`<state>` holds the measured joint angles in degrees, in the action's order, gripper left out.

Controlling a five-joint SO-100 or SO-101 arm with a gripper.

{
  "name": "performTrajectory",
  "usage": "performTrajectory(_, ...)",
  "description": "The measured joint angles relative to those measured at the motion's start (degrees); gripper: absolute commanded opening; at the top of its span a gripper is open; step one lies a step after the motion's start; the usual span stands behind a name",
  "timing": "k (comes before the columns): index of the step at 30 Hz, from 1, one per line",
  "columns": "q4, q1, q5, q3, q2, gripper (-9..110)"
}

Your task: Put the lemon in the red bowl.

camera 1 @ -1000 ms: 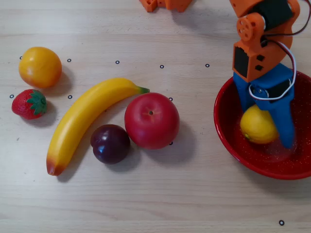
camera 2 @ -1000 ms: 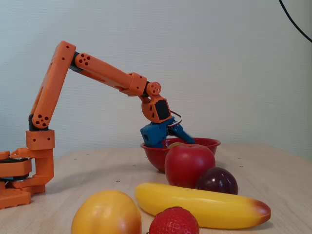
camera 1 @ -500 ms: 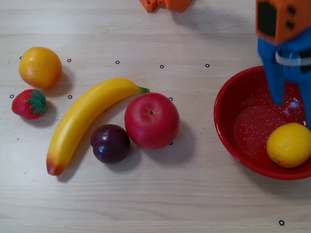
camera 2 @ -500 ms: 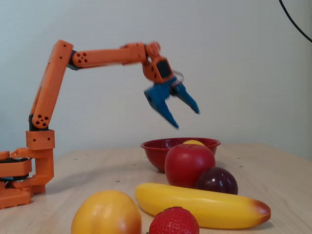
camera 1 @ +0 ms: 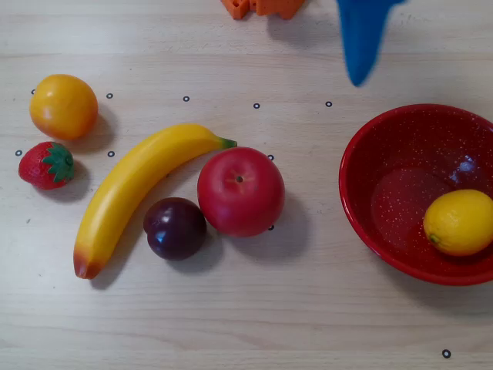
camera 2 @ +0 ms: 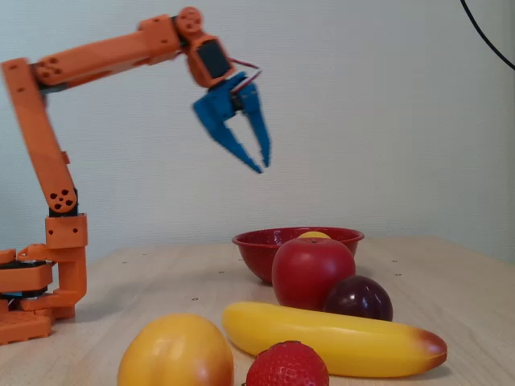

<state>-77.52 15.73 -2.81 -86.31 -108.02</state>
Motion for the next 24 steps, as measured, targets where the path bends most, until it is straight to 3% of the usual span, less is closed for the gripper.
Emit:
performTrajectory(16,17.3,-10.9,0.2,-55.5,-49.0,0)
performTrajectory(24,27.2,-16.1,2.5,-81.4,-65.0,0)
